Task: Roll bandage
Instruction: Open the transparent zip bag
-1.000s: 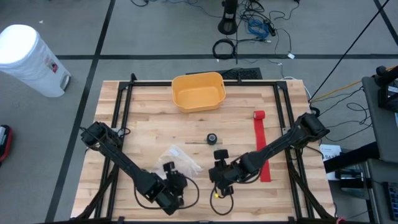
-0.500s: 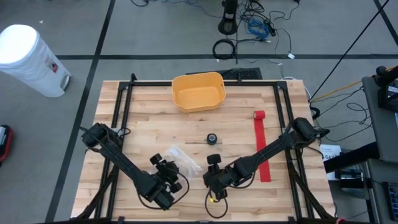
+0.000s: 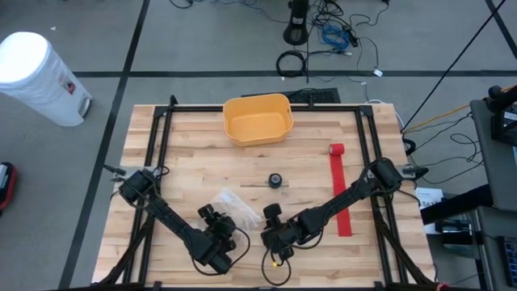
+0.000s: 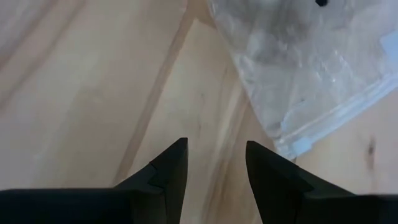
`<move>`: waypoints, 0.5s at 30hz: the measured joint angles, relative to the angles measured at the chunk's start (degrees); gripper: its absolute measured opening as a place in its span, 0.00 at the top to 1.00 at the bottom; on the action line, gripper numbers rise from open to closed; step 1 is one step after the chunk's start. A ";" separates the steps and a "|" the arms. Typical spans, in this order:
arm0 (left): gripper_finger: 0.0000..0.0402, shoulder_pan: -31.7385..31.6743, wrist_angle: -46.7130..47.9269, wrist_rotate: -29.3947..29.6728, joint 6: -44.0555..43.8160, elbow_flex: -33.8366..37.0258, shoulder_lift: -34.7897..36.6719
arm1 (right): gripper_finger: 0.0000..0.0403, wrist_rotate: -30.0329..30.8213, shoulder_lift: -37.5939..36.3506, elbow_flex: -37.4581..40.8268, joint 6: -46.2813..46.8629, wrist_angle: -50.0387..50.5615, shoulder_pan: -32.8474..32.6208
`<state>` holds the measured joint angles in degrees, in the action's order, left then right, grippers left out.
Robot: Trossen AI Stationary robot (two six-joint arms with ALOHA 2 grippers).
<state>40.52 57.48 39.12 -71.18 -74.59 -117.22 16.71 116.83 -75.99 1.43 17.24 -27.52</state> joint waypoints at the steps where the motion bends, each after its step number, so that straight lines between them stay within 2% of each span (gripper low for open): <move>1: 0.57 -0.03 0.01 -0.48 0.02 0.00 -0.16 | 0.63 0.00 0.06 0.02 -0.09 -0.06 0.17; 9: 0.57 0.01 -0.97 -0.96 0.08 -0.66 0.72 | 0.63 0.26 0.07 0.00 -0.70 -1.21 2.19; 12: 0.57 0.01 -5.28 -0.51 0.18 -1.85 1.25 | 0.63 0.26 0.07 0.00 -0.70 0.01 2.94; 15: 0.57 -0.01 -13.92 1.19 3.46 -2.51 1.28 | 0.63 -0.12 0.06 0.00 -0.67 2.63 3.20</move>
<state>40.51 43.57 40.30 -67.71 -77.10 -115.94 16.59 116.89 -75.99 0.76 19.86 -24.32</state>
